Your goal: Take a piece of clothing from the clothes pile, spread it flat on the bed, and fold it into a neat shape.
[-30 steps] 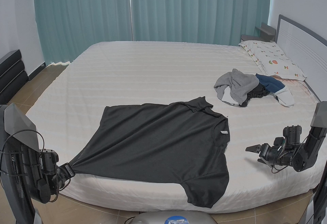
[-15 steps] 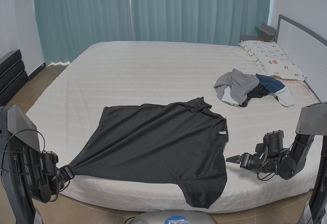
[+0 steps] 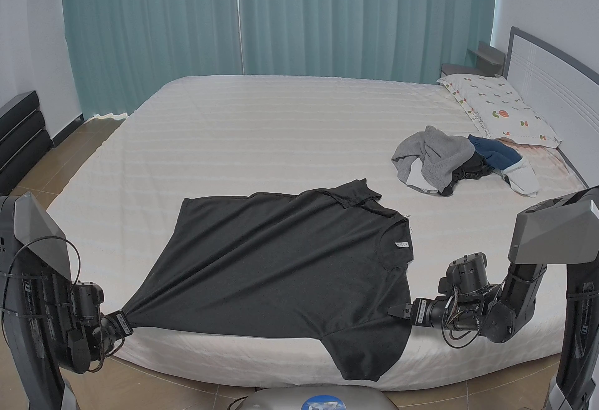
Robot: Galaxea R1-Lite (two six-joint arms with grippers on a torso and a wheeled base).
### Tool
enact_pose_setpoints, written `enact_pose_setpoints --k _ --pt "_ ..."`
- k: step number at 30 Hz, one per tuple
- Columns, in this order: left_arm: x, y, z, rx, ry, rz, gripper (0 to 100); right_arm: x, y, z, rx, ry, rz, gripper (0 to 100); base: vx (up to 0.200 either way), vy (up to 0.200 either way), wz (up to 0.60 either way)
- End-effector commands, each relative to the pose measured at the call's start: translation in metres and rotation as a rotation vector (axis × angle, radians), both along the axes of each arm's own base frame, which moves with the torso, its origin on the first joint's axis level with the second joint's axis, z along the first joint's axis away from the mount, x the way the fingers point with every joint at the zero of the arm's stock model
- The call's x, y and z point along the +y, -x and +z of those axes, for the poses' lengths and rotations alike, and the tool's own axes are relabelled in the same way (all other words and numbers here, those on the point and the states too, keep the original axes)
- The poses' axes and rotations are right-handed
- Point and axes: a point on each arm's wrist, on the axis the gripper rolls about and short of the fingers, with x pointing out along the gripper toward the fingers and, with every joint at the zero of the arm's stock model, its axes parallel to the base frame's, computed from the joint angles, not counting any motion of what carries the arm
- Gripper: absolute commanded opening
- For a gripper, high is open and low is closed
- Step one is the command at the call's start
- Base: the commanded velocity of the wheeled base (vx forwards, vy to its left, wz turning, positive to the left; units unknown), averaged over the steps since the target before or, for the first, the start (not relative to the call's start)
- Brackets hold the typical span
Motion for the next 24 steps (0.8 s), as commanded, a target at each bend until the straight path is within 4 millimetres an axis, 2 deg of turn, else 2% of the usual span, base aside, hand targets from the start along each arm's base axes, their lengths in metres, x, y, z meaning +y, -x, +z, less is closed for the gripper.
enact_pose_setpoints --k 1,9,17,20,24 --pt "0.000 0.000 -0.001 0.001 -0.001 0.003 0 -0.001 0.005 -0.002 0.014 0.017 0.016 0 0.000 0.000 0.00" --pt "0.000 0.002 0.001 0.001 -0.001 0.000 0 -0.018 0.020 0.003 0.026 0.067 0.035 0 0.000 0.000 0.00" --pt "-0.007 0.005 0.002 0.015 -0.007 -0.026 0 -0.045 0.028 0.031 -0.038 0.094 -0.006 0 0.000 0.000 0.00" --pt "-0.008 0.006 0.002 0.024 -0.025 -0.016 0 -0.048 0.033 0.033 -0.037 0.111 0.005 0 0.000 0.000 0.00" --pt "-0.011 0.008 0.000 0.054 -0.036 -0.020 0 -0.055 0.043 0.025 0.022 0.175 0.045 0 0.000 0.000 0.00"
